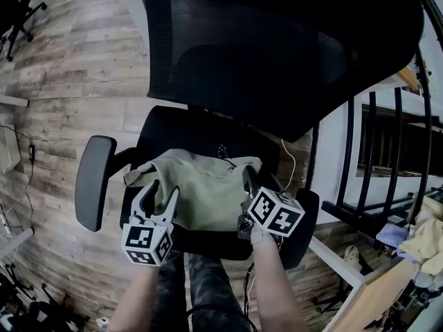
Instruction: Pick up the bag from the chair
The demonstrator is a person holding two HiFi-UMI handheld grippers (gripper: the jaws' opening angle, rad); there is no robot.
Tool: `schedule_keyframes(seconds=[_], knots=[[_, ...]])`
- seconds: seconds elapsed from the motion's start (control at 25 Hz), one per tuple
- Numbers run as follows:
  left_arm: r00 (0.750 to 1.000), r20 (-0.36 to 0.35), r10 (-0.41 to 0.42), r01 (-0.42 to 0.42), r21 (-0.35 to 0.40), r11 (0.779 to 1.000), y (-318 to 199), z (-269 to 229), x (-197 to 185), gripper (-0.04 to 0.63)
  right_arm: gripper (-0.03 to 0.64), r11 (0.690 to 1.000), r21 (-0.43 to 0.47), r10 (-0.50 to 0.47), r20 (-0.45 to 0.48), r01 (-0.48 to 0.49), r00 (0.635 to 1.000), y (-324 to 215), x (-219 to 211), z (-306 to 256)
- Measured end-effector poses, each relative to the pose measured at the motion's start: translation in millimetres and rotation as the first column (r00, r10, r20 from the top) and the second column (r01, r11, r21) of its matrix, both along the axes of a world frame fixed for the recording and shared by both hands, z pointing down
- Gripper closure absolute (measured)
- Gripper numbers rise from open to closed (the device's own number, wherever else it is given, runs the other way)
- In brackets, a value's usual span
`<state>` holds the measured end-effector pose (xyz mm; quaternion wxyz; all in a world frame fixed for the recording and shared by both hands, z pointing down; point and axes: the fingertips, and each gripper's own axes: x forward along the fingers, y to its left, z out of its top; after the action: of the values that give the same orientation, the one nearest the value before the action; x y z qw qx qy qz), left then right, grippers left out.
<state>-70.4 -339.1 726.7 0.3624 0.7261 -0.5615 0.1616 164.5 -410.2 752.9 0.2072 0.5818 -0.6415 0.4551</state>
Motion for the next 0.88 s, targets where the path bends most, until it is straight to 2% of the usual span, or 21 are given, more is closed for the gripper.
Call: schedule_keyframes(seconds=[0.12,0.28,0.56,0.72,0.88], knots=[[0.999,-0.007,-0.040,0.040,-0.030,0.999,0,7,-4,0.378,0.383,0.999,-0.041,0.003,0.024,-0.002,1.000,-4,1,13],[0.992,-0.077,-0.096,0.090,-0.086,0.992,-1,17,-6,0.336,0.385,0.996,-0.085,-0.013,0.051,0.017,0.999,-4,-1,23],[0.978,-0.155,-0.139,0.119,-0.131,0.984,-16,27,-12,0.287,0.440,0.994,-0.077,-0.066,0.110,0.075,0.992,1,-10,19],[0.944,-0.263,-0.199,0.137,-0.235,0.962,-17,41,-13,0.285,0.466,0.993,-0.043,-0.106,0.139,0.113,0.985,7,-20,10],[0.880,-0.376,-0.291,0.178,-0.307,0.935,-18,50,-19,0.285,0.483,0.988,-0.007,-0.150,0.142,0.153,0.978,14,-27,-2]])
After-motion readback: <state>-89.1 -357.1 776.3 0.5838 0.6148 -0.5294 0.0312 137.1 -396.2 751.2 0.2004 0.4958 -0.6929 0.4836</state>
